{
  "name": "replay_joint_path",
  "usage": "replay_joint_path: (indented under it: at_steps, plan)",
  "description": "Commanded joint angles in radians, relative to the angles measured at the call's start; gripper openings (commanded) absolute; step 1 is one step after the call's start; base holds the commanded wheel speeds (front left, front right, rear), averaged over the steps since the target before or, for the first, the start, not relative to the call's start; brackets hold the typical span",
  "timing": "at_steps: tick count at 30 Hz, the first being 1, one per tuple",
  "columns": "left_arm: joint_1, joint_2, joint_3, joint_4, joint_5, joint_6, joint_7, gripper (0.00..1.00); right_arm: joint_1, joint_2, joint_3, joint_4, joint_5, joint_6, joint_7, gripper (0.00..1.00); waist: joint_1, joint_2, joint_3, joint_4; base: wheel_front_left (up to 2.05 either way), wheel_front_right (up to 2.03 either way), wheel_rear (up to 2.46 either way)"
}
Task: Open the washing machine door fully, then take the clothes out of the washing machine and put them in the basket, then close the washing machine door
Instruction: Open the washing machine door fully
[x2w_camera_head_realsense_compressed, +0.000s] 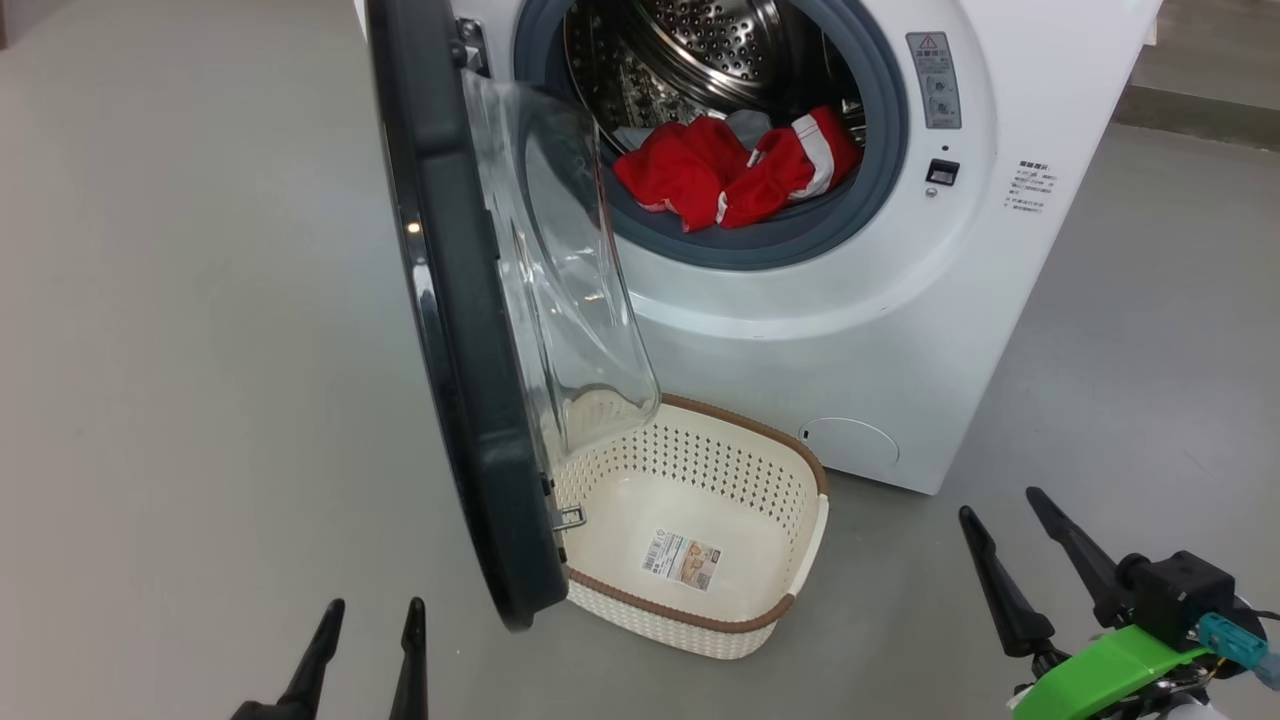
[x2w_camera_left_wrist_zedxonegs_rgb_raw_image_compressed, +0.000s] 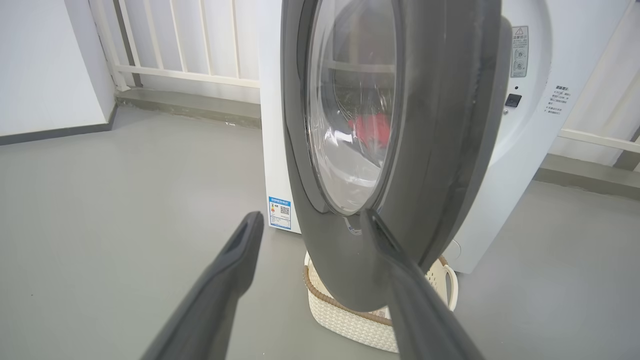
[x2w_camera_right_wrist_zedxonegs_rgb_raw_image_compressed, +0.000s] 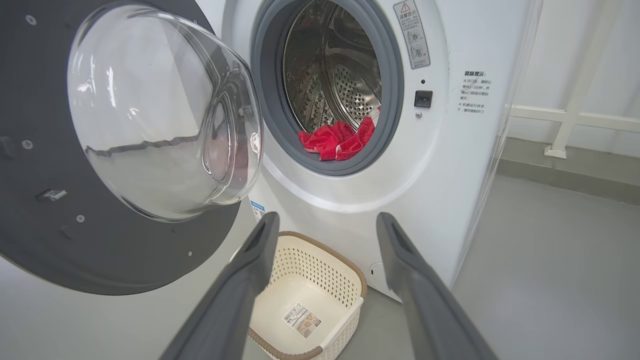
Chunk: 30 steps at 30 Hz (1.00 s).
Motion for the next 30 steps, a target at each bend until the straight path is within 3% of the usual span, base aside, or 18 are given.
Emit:
replay_joint_path:
  at_steps: [1,24,25,26,30]
  plan:
    - [-0.018,0.008,0.031,-0.031,0.001,-0.003,-0.008,1.00,0.012,-0.012,0.000,-0.031,-0.019,0.007,-0.012,1.00,0.0000,-0.0001,0.000,0.001,0.00,0.00,0.00]
    - [-0.039,0.008,0.042,-0.081,-0.019,0.002,-0.008,1.00,0.065,0.023,-0.064,-0.009,-0.083,0.007,-0.012,1.00,0.0000,-0.0001,0.008,0.000,0.00,0.00,0.00]
    - [-0.043,0.008,0.050,-0.097,-0.035,0.001,-0.008,0.44,0.064,0.024,-0.064,-0.009,-0.084,0.007,-0.012,1.00,0.0000,-0.0001,0.008,0.001,0.00,0.00,0.00]
    - [-0.048,0.008,0.058,-0.116,-0.057,-0.001,-0.008,0.00,0.064,0.024,-0.064,-0.010,-0.084,0.007,-0.012,1.00,0.0000,-0.0001,0.007,0.002,0.00,0.00,0.00]
    - [-0.081,0.008,0.090,-0.232,-0.097,-0.003,-0.008,0.00,0.065,0.027,-0.064,-0.014,-0.086,0.007,-0.012,1.00,0.0000,-0.0001,0.006,0.005,0.00,0.00,0.00]
